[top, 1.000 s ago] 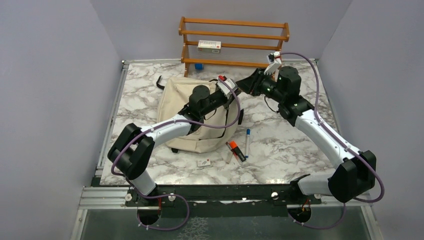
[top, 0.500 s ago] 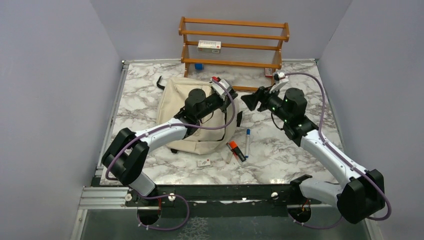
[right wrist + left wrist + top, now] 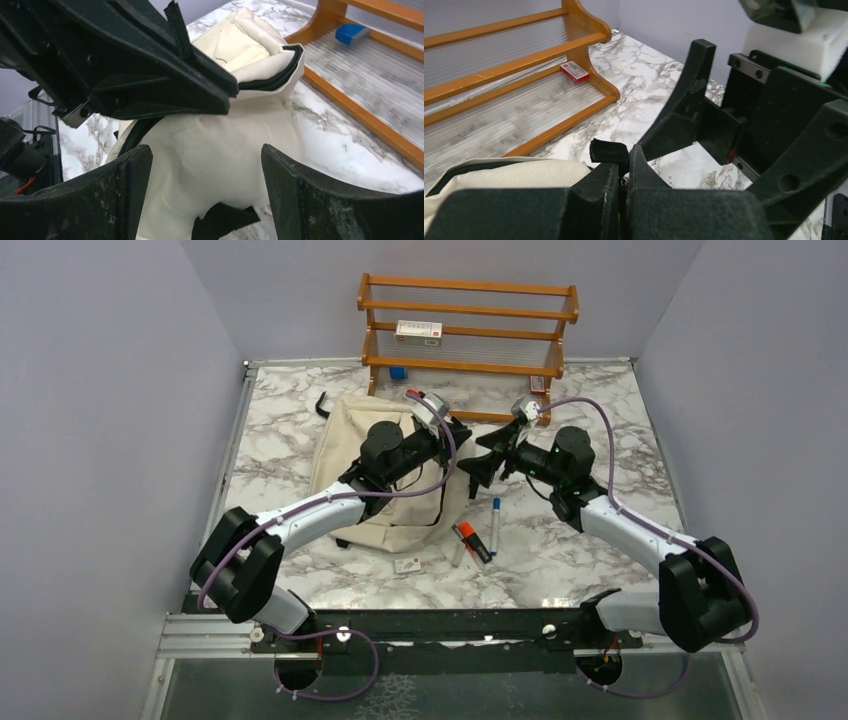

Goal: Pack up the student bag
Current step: Zip the student bag at the center of the board.

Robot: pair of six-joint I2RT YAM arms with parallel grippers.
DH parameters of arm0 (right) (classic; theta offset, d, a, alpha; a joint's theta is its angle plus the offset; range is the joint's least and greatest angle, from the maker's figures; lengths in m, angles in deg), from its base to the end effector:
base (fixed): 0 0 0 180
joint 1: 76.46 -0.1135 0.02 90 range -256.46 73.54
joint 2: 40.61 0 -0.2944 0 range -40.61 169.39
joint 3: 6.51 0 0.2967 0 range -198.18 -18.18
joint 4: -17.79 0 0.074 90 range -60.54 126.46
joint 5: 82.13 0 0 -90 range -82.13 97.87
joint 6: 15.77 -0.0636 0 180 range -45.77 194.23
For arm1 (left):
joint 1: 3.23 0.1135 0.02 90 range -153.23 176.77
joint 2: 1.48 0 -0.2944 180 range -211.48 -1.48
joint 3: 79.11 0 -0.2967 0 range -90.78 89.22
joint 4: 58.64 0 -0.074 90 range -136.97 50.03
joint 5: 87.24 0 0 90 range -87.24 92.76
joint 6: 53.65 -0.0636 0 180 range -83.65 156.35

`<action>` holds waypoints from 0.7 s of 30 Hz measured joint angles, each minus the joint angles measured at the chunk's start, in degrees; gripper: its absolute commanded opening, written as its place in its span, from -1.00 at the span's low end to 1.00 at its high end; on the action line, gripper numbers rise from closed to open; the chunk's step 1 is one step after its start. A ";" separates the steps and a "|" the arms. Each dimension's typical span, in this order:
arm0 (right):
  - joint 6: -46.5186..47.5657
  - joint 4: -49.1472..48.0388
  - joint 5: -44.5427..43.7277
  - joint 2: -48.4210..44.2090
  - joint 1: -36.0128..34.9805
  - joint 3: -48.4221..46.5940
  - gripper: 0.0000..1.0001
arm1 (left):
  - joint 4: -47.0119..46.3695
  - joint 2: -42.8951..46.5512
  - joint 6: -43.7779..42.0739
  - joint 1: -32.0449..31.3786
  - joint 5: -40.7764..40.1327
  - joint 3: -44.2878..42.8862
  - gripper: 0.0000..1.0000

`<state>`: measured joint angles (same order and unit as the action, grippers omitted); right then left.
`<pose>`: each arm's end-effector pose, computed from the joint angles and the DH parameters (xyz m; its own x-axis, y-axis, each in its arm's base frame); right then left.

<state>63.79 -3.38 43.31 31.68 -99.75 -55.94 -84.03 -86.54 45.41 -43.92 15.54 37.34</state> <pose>0.2882 0.1642 0.2750 -0.1815 0.0826 -0.9799 -0.8354 0.5127 0.1979 0.2990 -0.2756 0.3072 -0.0758 -0.1374 -0.9876 0.8012 0.5812 -0.1423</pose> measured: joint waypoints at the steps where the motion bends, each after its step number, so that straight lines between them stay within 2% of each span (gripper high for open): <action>1: 0.04 -0.83 0.87 1.09 0.00 -0.46 0.68 | 0.11 0.26 0.33 0.02 0.24 0.09 -1.00; 4: 0.02 -3.48 3.26 4.09 0.00 -2.27 0.50 | 0.83 1.36 0.96 0.07 1.03 0.35 -1.00; 7: -0.15 -6.27 4.98 6.36 0.00 -3.56 0.04 | 1.33 2.03 1.29 0.07 1.79 0.37 -1.00; 14: -2.45 -9.97 9.01 9.86 -0.02 -4.35 -0.89 | 1.84 2.12 1.36 0.13 1.97 0.76 -1.00; 15: -2.82 -10.34 9.49 10.10 -0.07 -4.35 -0.97 | 1.92 2.12 1.36 0.17 1.97 0.79 -0.96; 21: -3.48 -11.28 10.51 10.49 -0.11 -4.35 -0.99 | 2.01 2.12 1.38 0.24 1.95 0.79 -0.68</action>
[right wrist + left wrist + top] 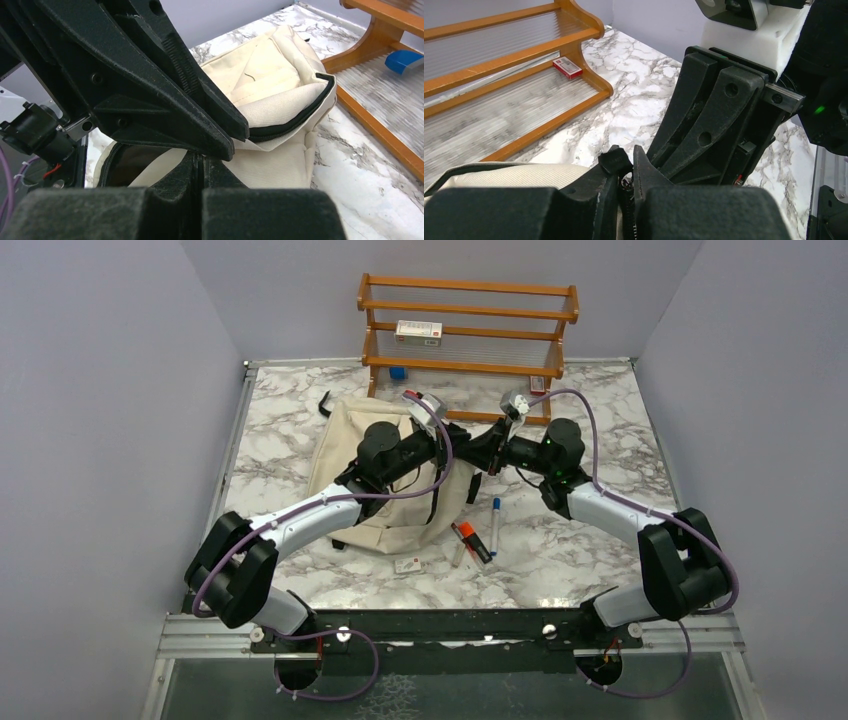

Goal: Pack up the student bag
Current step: Zip the student bag at the center of the board.

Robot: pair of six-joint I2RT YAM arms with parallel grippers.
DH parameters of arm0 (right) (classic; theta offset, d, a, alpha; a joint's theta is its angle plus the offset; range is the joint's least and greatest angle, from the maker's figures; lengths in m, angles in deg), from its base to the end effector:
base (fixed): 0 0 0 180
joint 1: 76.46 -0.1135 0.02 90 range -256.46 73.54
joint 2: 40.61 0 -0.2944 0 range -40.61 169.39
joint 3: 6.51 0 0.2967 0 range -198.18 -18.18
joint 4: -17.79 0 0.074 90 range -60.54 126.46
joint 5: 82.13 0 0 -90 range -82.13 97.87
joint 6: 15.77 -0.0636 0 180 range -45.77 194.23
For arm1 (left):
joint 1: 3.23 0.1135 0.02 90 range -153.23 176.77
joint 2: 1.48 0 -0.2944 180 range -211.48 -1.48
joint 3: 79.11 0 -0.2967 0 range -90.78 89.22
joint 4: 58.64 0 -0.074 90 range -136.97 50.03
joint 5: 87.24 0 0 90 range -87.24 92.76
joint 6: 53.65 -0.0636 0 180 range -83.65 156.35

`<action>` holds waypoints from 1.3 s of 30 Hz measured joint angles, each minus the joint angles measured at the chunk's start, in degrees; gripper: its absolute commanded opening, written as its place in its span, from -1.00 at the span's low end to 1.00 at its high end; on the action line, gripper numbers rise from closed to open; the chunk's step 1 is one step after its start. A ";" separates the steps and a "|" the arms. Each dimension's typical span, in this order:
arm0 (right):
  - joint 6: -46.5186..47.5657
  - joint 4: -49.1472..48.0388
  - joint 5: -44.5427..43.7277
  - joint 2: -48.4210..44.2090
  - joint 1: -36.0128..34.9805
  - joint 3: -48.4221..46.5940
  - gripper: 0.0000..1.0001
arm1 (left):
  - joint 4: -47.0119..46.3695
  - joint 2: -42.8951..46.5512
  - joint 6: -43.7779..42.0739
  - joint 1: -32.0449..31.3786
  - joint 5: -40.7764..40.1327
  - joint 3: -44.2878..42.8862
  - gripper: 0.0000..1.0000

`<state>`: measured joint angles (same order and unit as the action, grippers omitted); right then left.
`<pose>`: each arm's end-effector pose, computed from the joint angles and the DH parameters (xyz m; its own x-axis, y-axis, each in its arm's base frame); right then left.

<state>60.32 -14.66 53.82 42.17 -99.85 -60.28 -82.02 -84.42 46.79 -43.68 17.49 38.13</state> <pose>0.3127 0.1851 0.2688 -0.1712 0.1081 -0.9793 -0.9203 0.3372 0.1981 0.2921 -0.2703 0.3109 -0.1069 -0.1391 -0.9845 0.8148 0.5552 -0.1670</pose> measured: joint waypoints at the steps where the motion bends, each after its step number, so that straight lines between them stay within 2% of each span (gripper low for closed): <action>1: -0.02 0.00 0.02 0.00 0.00 0.00 -0.99 | 0.00 0.00 0.02 0.00 -0.02 0.00 -0.65; 9: -0.44 0.46 0.22 0.59 0.00 0.00 -0.99 | -2.75 0.13 0.28 -0.20 1.09 0.00 -0.65; 12: -0.66 0.44 0.24 0.59 0.00 0.00 -0.99 | -3.23 0.13 0.28 -0.20 1.16 0.00 -0.75; 14: -0.66 0.46 0.26 0.59 0.00 0.00 -0.99 | -3.43 0.13 0.31 -0.20 1.14 0.00 -0.96; 15: -0.68 0.46 0.26 0.59 0.00 0.00 -0.99 | -3.48 0.13 0.31 -0.20 1.14 0.00 -1.00; 22: -0.85 0.44 0.42 0.59 0.00 0.00 -0.99 | -3.43 0.22 0.24 -0.20 0.90 0.00 -1.00; 24: -0.85 0.46 0.39 0.59 0.00 0.00 -0.87 | -3.43 0.31 0.02 -0.20 0.76 0.00 -1.00; 28: -1.03 0.59 0.33 0.31 0.00 0.09 -0.36 | -2.97 0.76 -1.33 -0.17 0.72 0.00 -1.00; 30: -1.25 0.92 0.31 -0.24 0.00 0.11 -0.24 | -2.38 1.20 -2.32 -0.17 1.11 0.00 -1.00; 34: -1.38 3.98 -1.27 -4.17 0.00 0.11 -0.14 | -1.51 1.38 -3.89 0.00 2.60 0.02 -1.00; 39: -1.97 11.96 -7.89 -12.22 -0.02 0.74 -0.13 | -0.55 2.64 -5.35 0.33 4.55 1.77 -1.00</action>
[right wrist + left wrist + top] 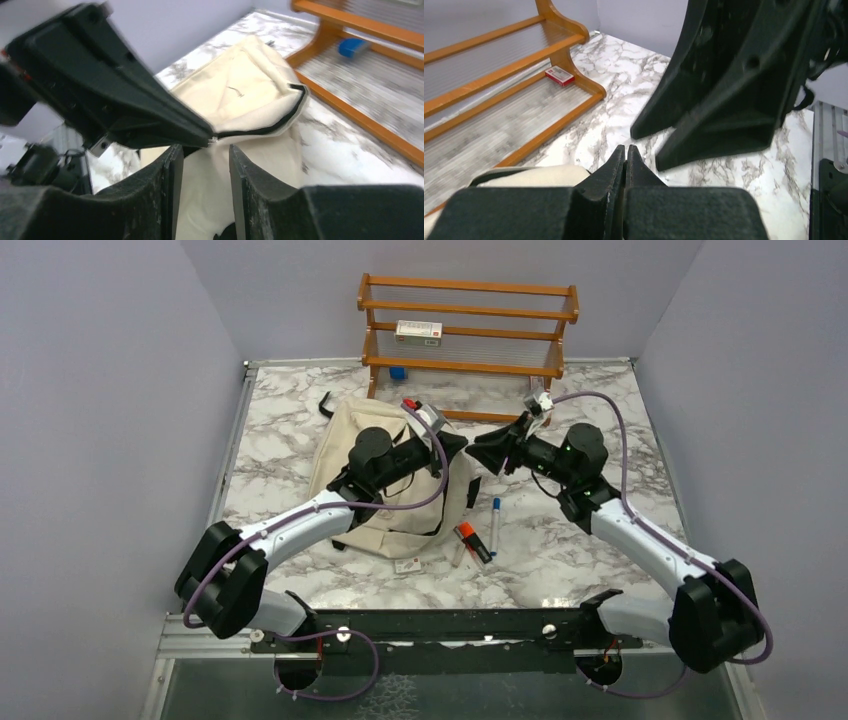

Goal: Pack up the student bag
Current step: Zip the student bag at the center of the board.

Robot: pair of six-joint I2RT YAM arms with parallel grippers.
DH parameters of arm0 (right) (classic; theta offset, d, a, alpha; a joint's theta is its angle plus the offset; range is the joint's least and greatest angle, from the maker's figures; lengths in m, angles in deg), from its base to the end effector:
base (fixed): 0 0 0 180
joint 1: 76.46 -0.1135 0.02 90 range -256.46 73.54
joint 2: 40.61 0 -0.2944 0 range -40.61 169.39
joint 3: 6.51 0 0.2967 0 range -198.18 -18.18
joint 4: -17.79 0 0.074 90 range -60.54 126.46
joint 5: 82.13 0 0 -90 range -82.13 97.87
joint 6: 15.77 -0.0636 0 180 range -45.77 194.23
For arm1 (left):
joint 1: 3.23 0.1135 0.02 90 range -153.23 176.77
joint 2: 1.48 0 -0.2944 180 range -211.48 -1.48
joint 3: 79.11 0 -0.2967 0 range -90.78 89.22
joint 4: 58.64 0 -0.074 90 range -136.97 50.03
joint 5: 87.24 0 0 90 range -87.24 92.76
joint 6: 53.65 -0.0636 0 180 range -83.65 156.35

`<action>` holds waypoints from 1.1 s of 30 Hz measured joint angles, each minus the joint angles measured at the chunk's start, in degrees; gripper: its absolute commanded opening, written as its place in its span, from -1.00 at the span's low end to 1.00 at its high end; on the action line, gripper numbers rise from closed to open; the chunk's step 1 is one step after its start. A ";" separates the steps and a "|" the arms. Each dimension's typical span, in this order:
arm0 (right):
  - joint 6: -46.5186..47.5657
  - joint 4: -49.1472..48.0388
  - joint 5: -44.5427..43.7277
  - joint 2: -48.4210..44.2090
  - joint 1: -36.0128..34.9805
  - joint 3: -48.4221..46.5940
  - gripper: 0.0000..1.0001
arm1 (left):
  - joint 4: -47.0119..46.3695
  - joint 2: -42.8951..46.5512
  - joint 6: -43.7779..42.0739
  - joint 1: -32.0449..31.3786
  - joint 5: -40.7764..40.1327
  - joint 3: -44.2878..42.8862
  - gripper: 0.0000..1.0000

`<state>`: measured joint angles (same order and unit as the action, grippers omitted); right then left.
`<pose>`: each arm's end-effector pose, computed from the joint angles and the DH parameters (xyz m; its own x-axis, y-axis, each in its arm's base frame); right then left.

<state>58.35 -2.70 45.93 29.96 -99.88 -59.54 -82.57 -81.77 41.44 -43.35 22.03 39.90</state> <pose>0.2862 0.1667 0.3081 -0.1948 0.1504 -0.9692 -0.8573 0.4540 0.2427 0.2801 -0.2635 0.3164 -0.0148 -0.0970 -0.9952 0.8619 0.5033 -0.0619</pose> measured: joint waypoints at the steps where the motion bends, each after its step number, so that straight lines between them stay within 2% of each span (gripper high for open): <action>1: -0.55 2.12 -2.45 -1.66 0.00 0.17 -0.13 | 0.11 0.63 -0.22 0.04 0.26 0.83 -1.00; 7: -6.01 15.67 -21.00 -7.91 -0.02 0.07 0.00 | 0.07 3.34 -0.94 0.20 2.43 5.27 -1.00; 11: -9.03 26.62 -25.92 -2.95 0.17 -6.49 0.10 | 0.00 4.02 -1.09 0.35 4.83 8.00 -1.00; 14: -10.29 33.07 -25.35 4.94 0.17 -14.88 0.17 | -0.09 4.07 -1.09 0.35 6.58 9.77 -1.00; 19: -11.13 38.66 -20.74 14.95 0.20 -23.34 0.33 | -0.11 4.04 -1.40 0.35 8.61 11.41 -1.00; 26: -11.28 43.12 -12.76 23.41 0.17 -32.20 0.34 | -0.50 2.05 -1.77 0.35 10.32 11.43 -1.00; 33: -9.25 48.22 -8.44 27.34 -0.28 -36.20 0.34 | -0.59 -0.35 -2.36 0.28 11.56 11.06 -1.00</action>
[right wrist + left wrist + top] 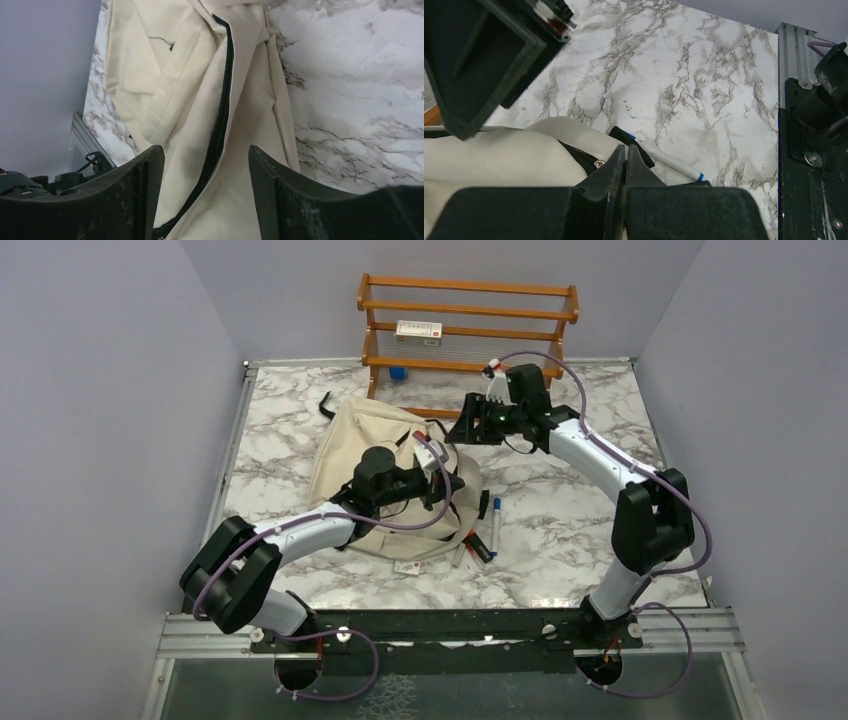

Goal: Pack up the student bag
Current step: Zip the student bag at the center of the board.

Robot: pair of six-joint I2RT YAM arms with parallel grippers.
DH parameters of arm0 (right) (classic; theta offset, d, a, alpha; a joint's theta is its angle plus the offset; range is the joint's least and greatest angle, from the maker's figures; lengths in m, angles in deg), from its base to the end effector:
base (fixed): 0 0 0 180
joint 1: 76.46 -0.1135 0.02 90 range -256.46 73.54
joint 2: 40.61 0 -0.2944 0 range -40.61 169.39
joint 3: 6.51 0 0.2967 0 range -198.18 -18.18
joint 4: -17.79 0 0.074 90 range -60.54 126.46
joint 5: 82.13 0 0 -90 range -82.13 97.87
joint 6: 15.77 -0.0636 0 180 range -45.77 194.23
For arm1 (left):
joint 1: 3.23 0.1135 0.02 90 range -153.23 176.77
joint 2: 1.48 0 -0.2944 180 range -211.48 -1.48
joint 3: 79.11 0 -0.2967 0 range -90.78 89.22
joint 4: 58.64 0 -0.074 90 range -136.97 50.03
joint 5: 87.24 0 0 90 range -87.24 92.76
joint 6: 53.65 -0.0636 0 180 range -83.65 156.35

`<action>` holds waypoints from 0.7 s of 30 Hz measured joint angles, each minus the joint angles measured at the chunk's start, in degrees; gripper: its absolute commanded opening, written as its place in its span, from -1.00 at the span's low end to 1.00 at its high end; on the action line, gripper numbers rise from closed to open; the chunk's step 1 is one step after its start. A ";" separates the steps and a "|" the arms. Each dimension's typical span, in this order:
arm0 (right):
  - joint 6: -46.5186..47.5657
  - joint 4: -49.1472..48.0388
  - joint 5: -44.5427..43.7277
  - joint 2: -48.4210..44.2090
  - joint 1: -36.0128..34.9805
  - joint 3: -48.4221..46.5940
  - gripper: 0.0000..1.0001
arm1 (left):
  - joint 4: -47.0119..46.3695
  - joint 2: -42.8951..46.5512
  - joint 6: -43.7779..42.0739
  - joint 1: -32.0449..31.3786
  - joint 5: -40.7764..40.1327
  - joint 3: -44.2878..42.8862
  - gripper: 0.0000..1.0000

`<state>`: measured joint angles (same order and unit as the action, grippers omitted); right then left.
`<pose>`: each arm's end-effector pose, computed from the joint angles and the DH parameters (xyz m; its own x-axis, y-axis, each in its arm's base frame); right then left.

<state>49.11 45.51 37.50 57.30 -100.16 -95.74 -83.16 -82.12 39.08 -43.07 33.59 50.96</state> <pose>0.4066 0.2128 0.2836 -0.7950 0.0540 -0.6042 -0.4156 0.6771 0.6073 0.2518 -0.2525 0.2386 -0.1275 0.0531 -0.9904 0.9363 0.3358 -0.1025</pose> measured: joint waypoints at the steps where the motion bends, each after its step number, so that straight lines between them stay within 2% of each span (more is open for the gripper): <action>1: 0.44 0.70 0.17 0.55 -0.15 -0.17 0.34 | 0.02 -0.31 -0.04 -0.04 0.11 -0.24 -1.00; 4: 1.62 2.99 0.33 2.16 -0.81 -0.17 0.33 | -0.04 -1.31 -0.24 -0.04 0.55 -1.20 -1.00; 6: 2.29 4.28 0.33 3.32 -1.44 -0.20 0.26 | -0.11 -1.64 -0.28 -0.04 0.74 -1.49 -1.00; 11: 3.26 5.79 0.85 5.07 -2.12 -0.39 -0.41 | -0.15 -2.47 -0.44 -0.09 0.87 -1.60 -1.00; 14: 3.13 5.66 1.31 5.07 -2.14 -0.90 -0.90 | -0.13 -2.71 -0.42 -0.17 0.85 -1.79 -1.00; 15: 2.80 5.46 1.40 5.07 -2.14 -1.31 -0.98 | -0.04 -2.78 -0.39 -0.26 0.68 -2.16 -1.00; 21: 1.16 4.61 1.31 5.60 -2.23 -4.94 -0.99 | 0.35 -3.65 0.68 -0.37 -1.49 -7.32 -1.00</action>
<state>50.26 50.12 38.81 62.90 -102.39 -100.68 -82.81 -85.77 39.75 -43.44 32.11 43.64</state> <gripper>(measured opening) 0.041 0.006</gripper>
